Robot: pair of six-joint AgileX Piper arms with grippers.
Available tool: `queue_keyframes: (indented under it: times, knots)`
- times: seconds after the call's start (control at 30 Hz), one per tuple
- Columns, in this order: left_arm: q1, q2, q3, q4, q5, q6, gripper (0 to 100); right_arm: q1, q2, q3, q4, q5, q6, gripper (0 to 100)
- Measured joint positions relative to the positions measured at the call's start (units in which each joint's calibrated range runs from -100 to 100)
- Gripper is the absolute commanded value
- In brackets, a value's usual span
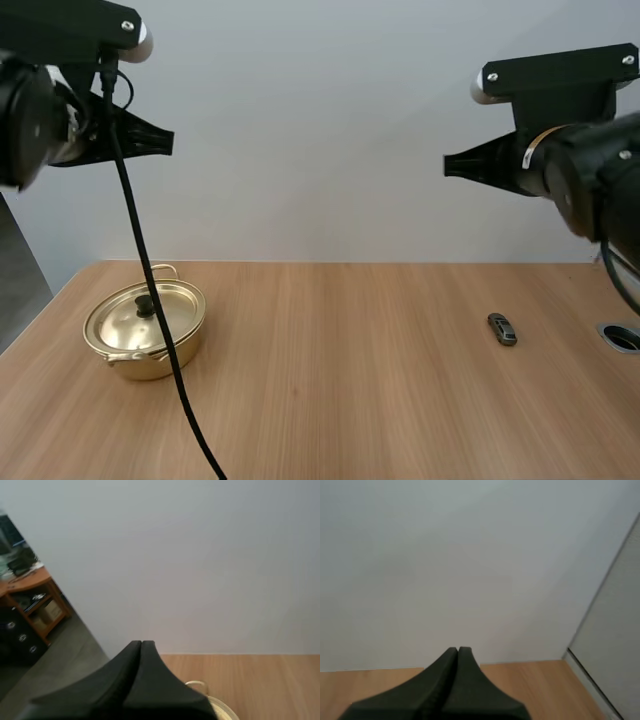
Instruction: Open the pot, put the car inside, and close it
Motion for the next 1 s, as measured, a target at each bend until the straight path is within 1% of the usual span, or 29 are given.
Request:
queue_keyframes:
  times: [0.03, 0.1, 0.17, 0.23, 0.37, 0.43, 0.47, 0.5, 0.53, 0.57, 0.6, 0.63, 0.67, 0.7, 0.73, 0.77, 0.8, 0.83, 0.87, 0.93, 1.0]
  knots:
    - [0.77, 1.6, -2.1, 0.0, 2.1, 0.7, 0, -1.2, 2.1, -2.1, -0.5, 2.8, 0.1, 0]
    - [2.79, 5.2, -5.9, -1.1, 7.1, 2.3, 0, -3.3, 5.7, -5.9, -0.6, 7.7, -0.5, 0]
    - [5.18, 9.2, -9.8, -3.5, 12.4, 5.0, 0, -5.7, 9.8, -10.1, 0.6, 13.2, -2.5, 0]
    - [7.57, 12.8, -11.9, -6.7, 16.6, 7.8, 0, -7.6, 13.5, -13.9, 2.9, 18.2, -4.8, 0]
    - [12.32, 20.9, -12.5, -13.8, 20.7, 14.0, 0, -12.4, 21.4, -22.3, 10.0, 29.0, -11.0, 0]
    - [13.45, 23.3, -12.5, -16.3, 20.9, 16.2, 0, -14.8, 25.0, -25.0, 13.1, 33.9, -14.2, 0]
    - [13.91, 24.1, -12.5, -17.4, 20.9, 17.1, 0, -15.5, 26.2, -25.6, 14.2, 35.3, -14.8, 0]
    - [14.39, 24.8, -12.5, -18.4, 21.0, 18.0, 2, -16.7, 28.6, -26.3, 16.4, 37.7, -16.6, 0]
    - [14.73, 25.9, -12.5, -20.5, 21.0, 19.9, 8, -18.3, 31.4, -26.5, 18.8, 39.2, -18.7, 0]
    - [14.90, 26.7, -12.5, -23.0, 21.0, 22.1, 14, -19.0, 32.9, -26.5, 20.3, 40.0, -20.0, 0]
    - [14.90, 27.0, -12.5, -25.7, 20.8, 24.3, 25, -19.7, 34.4, -26.5, 22.0, 40.5, -21.6, 0]
    - [14.90, 27.0, -12.5, -27.4, 20.6, 25.8, 39, -20.2, 35.6, -26.5, 23.8, 40.5, -23.1, 0]
    - [14.90, 27.0, -12.5, -29.2, 20.6, 27.1, 57, -20.4, 36.2, -26.5, 25.5, 40.7, -24.4, 0]
    - [14.90, 27.0, -12.5, -31.0, 20.6, 28.2, 78, -20.5, 36.6, -26.5, 26.9, 41.0, -26.0, 11]
    - [14.90, 27.0, -12.5, -32.7, 20.6, 29.5, 96, -20.4, 36.6, -26.5, 28.7, 41.5, -27.5, 27]
    - [14.61, 27.0, -12.5, -34.4, 21.2, 30.9, 100, -19.9, 36.6, -26.5, 30.6, 42.1, -28.7, 45]
    - [14.28, 27.0, -12.5, -35.8, 21.8, 32.2, 100, -19.2, 36.6, -26.5, 32.1, 43.0, -30.3, 65]
    - [13.83, 27.0, -12.5, -37.1, 23.0, 33.7, 100, -18.4, 36.5, -26.5, 33.8, 43.8, -31.7, 81]
    - [13.31, 27.0, -12.5, -38.1, 24.8, 35.2, 100, -17.3, 36.5, -26.5, 35.6, 45.3, -33.1, 100]
    - [12.31, 27.0, -12.5, -39.3, 27.9, 38.0, 100, -15.4, 36.5, -26.5, 39.0, 47.8, -35.4, 100]
    - [11.45, 27.0, -12.5, -40.3, 30.6, 40.1, 100, -13.5, 36.5, -26.5, 40.8, 50.3, -36.7, 100]
